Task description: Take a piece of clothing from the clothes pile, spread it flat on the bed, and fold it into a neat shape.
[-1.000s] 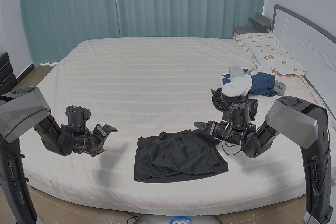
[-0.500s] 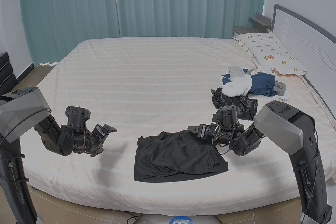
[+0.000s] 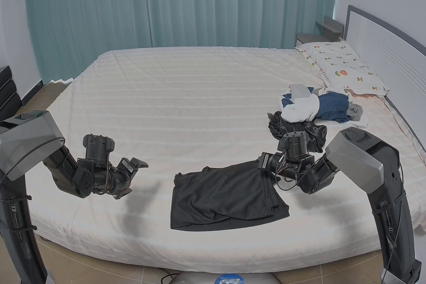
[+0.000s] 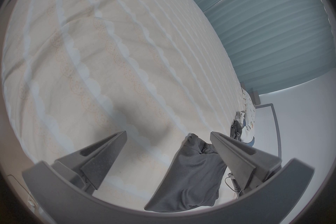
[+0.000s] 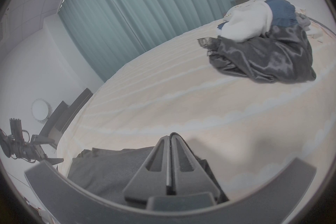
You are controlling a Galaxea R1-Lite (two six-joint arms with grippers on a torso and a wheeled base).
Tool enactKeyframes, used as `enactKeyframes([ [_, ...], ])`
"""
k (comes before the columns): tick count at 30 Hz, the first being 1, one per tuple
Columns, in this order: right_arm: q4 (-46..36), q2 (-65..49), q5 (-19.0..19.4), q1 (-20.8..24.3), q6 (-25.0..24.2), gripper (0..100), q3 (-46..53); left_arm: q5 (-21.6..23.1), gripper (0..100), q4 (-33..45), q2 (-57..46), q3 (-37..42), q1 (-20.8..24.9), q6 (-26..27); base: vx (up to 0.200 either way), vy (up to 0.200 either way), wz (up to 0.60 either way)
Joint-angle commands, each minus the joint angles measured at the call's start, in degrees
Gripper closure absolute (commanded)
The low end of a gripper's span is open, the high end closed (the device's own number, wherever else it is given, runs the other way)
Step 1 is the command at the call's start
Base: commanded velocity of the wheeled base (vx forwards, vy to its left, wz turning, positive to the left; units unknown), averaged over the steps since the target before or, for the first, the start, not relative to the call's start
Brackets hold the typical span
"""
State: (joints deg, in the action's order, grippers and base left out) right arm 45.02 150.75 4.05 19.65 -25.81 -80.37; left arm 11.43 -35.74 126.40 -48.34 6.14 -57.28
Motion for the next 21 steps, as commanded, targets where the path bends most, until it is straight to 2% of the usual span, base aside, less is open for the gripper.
enactKeyframes([
  [1,0.07,-0.19,0.00,-1.19,-0.30,100,0.04,-0.01,0,-0.03,0.07,0.00,0.01,-0.02,0.000,0.000,0.00],
  [13,0.24,-0.02,0.08,-1.99,-1.17,100,1.53,-0.01,0,-0.03,0.07,0.08,0.01,-0.02,0.000,0.000,0.00],
  [14,1.21,-0.37,0.08,-1.99,-1.88,0,1.80,-0.01,0,-0.03,0.07,0.08,0.01,-0.02,0.000,0.000,0.00],
  [17,3.85,-3.97,0.35,-2.34,-3.37,0,5.40,-0.01,0,-0.03,0.07,0.17,0.01,-0.02,0.000,0.000,0.00],
  [21,5.43,-11.88,3.42,-2.51,-4.25,0,17.35,-0.01,0,-0.03,0.07,0.17,0.01,-0.02,0.000,0.000,0.00],
])
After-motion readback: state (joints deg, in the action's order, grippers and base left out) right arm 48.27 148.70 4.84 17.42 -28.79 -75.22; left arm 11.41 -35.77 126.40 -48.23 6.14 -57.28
